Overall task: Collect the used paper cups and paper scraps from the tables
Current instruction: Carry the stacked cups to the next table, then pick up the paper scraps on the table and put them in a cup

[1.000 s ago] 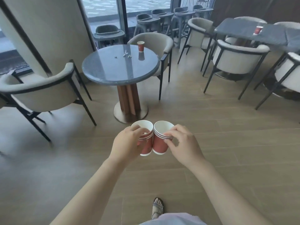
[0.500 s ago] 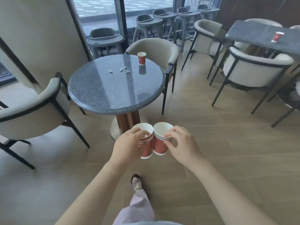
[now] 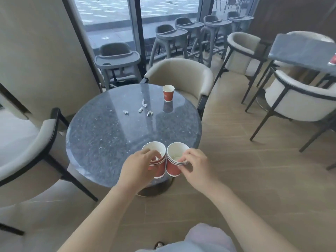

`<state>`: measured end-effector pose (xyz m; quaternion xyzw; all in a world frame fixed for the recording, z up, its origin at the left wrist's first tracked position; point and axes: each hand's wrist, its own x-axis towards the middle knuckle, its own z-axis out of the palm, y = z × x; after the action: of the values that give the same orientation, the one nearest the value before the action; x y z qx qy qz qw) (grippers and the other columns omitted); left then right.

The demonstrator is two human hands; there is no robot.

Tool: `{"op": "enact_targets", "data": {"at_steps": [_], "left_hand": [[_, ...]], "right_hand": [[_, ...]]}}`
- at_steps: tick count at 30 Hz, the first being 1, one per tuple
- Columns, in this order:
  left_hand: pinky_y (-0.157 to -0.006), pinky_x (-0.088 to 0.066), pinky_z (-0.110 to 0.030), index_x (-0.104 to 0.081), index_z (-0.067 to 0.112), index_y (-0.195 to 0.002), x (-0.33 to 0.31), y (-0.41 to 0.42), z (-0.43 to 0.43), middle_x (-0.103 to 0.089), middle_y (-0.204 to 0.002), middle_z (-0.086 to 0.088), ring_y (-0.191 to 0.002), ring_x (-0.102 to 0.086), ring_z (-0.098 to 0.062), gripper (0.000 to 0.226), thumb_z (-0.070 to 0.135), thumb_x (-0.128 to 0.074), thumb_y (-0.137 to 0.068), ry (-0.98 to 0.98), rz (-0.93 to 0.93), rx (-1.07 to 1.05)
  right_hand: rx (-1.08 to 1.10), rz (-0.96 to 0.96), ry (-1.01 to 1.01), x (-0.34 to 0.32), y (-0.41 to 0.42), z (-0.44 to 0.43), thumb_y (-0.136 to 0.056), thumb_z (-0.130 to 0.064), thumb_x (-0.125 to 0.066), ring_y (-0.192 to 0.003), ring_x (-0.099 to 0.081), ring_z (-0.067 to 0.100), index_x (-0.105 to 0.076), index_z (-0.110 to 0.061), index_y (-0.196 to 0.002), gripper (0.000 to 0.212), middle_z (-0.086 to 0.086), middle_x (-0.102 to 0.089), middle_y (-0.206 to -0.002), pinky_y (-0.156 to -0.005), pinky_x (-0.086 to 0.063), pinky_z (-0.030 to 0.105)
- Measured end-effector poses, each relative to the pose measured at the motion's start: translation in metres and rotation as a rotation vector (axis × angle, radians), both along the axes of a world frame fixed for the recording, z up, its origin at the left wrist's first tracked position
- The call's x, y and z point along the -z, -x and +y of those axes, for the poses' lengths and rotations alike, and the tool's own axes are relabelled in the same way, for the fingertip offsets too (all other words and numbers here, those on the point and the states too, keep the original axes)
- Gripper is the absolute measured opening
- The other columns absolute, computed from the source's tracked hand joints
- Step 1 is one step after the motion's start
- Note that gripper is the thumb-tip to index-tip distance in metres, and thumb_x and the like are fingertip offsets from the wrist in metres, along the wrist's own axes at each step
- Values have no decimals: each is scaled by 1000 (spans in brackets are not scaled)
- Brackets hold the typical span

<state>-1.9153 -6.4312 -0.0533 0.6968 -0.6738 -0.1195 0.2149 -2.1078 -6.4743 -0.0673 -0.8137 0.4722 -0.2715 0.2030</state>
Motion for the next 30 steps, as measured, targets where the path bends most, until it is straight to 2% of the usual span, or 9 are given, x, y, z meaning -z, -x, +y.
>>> {"op": "enact_targets", "data": {"at_steps": [5,10,13,18,23,30], "left_hand": [[-58,-41,-28,-65,20,-89,-2,-18,-60,-66,-90,5,-79,-60,-23,17,19,-65,-72,21,11,-40],[-58,-36,-26,-65,15,-86,5,-23,-135,-69,-87,1,-75,-61,-28,15,18,-66,-71,36,13,-105],[-59,-39,-29,-64,14,-87,16,-23,-183,-69,-88,0,-75,-62,-30,17,23,-65,-73,15,9,-194],[-64,-47,-34,-60,16,-88,39,-25,-247,-69,-81,-3,-75,-62,-30,22,36,-63,-78,-92,-6,-320],[-59,-42,-30,-61,17,-86,71,-26,-288,-68,-79,-3,-70,-62,-32,14,28,-63,-78,-135,-22,-416],[-68,-41,-30,-57,23,-99,95,-22,-303,-68,-92,2,-82,-61,-28,17,22,-56,-82,-321,-35,-528]], "right_hand": [[-62,-15,-15,1,-26,-74,-71,-9,-75,-84,-49,7,-66,-17,-78,14,-10,-56,-84,-72,-32,10],[-168,38,-44,12,-37,-166,-74,-14,-75,-88,-51,12,-64,-16,-77,12,-7,-58,-86,-71,-33,15],[-245,59,-54,20,-45,-226,-74,-13,-75,-89,-51,14,-64,-15,-77,12,-6,-59,-87,-71,-37,19],[-391,132,-64,38,-57,-312,-75,-15,-74,-90,-50,16,-64,-14,-77,10,-5,-60,-91,-67,-34,19],[-569,219,-129,62,-72,-371,-76,-22,-72,-97,-48,18,-64,-11,-79,14,-1,-59,-97,-75,-36,21],[-759,350,-127,85,-86,-406,-80,-26,-68,-100,-47,20,-63,-13,-84,14,-1,-58,-102,-71,-46,33]]}}
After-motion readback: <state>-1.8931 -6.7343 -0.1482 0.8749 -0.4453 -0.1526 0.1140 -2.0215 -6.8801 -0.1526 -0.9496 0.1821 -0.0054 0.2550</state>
